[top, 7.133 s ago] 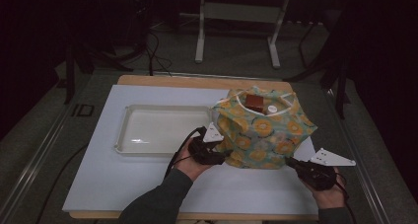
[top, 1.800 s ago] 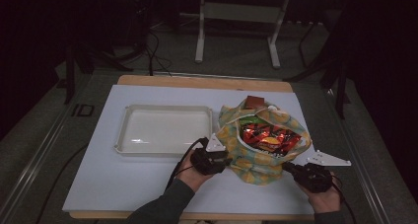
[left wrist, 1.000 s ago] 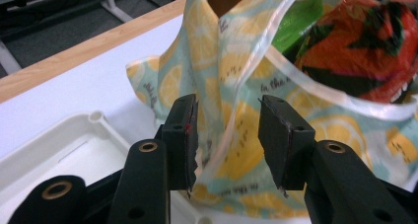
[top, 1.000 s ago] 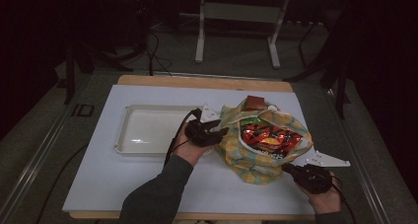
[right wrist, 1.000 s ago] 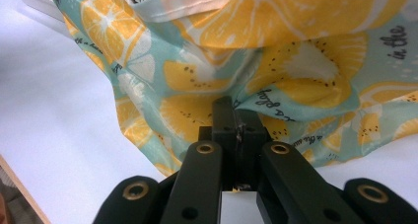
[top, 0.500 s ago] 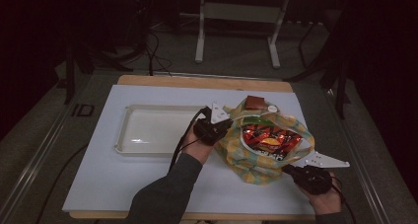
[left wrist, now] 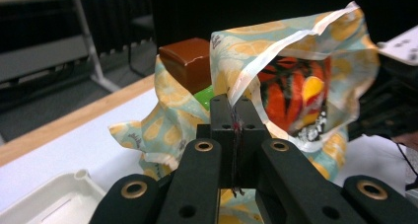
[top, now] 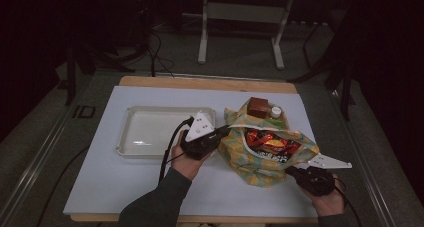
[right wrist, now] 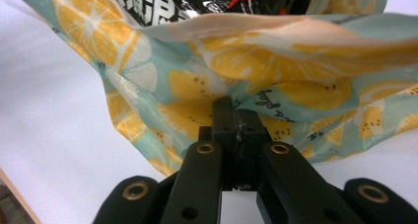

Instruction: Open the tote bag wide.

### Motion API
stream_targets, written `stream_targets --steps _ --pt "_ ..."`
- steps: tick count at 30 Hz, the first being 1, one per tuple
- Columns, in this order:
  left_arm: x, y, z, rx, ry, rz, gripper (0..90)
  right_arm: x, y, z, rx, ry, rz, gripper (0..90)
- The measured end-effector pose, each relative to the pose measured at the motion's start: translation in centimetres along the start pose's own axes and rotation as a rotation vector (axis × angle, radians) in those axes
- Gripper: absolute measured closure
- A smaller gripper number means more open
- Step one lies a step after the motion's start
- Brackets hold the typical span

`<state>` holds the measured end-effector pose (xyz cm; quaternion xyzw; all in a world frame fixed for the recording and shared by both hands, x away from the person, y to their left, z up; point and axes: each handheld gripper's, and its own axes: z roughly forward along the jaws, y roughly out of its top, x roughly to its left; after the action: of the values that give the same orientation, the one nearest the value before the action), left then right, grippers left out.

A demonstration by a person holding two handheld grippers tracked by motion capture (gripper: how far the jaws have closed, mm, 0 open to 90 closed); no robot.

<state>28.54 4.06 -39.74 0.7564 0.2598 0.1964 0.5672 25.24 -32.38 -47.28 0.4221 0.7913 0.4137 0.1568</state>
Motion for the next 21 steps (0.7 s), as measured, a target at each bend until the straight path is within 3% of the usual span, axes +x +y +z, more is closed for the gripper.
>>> stream_targets --steps 4,6,13,17,21 --pt "-0.5 -1.0 -0.5 -0.016 -0.034 0.027 89.0 -0.1 0.0 0.1 0.004 -0.008 0.012 89.9" --pt "-0.8 -1.7 -0.3 0.017 -0.057 0.056 88.9 -0.2 0.0 0.2 0.005 -0.012 0.018 89.9" --pt "-1.8 -4.0 1.4 0.116 -0.103 0.092 88.9 -0.4 -0.2 0.8 0.029 -0.031 0.019 89.8" --pt "-2.6 -5.2 2.7 0.194 -0.114 0.148 88.9 -0.8 -0.3 1.1 0.040 -0.042 0.028 89.9" --pt "-2.7 -6.3 4.0 0.283 -0.101 0.176 88.8 -1.1 -0.6 1.4 0.056 -0.053 0.036 89.6"
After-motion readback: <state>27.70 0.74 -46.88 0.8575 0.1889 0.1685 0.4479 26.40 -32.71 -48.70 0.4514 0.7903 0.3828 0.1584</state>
